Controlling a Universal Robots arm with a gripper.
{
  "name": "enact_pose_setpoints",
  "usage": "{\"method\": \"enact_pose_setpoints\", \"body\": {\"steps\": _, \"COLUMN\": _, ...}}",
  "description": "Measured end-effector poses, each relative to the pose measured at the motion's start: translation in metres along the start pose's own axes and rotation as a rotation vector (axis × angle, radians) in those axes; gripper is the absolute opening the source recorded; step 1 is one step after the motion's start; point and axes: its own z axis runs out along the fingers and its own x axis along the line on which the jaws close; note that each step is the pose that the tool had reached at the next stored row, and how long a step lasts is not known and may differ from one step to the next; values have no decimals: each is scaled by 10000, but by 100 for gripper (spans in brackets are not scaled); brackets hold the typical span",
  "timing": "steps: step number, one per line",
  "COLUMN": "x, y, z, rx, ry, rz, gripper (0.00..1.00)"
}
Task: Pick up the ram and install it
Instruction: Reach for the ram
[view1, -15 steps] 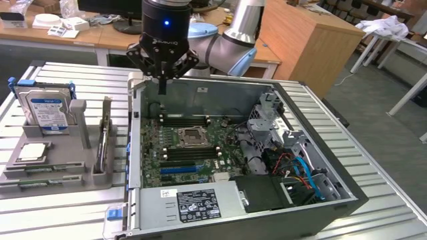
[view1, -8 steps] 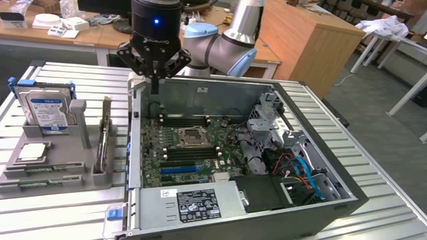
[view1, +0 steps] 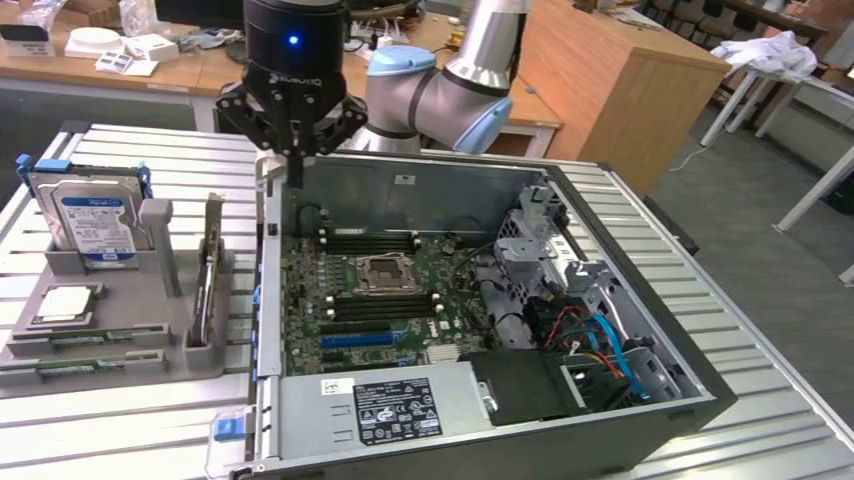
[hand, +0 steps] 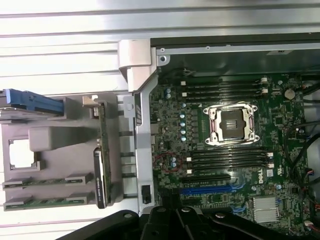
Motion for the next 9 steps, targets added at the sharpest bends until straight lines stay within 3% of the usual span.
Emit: {"method": "enact_pose_setpoints", "body": {"steps": 9, "x": 177, "y": -9, "z": -4, "rx": 0, "ry": 0, "rz": 0, "gripper": 11}}
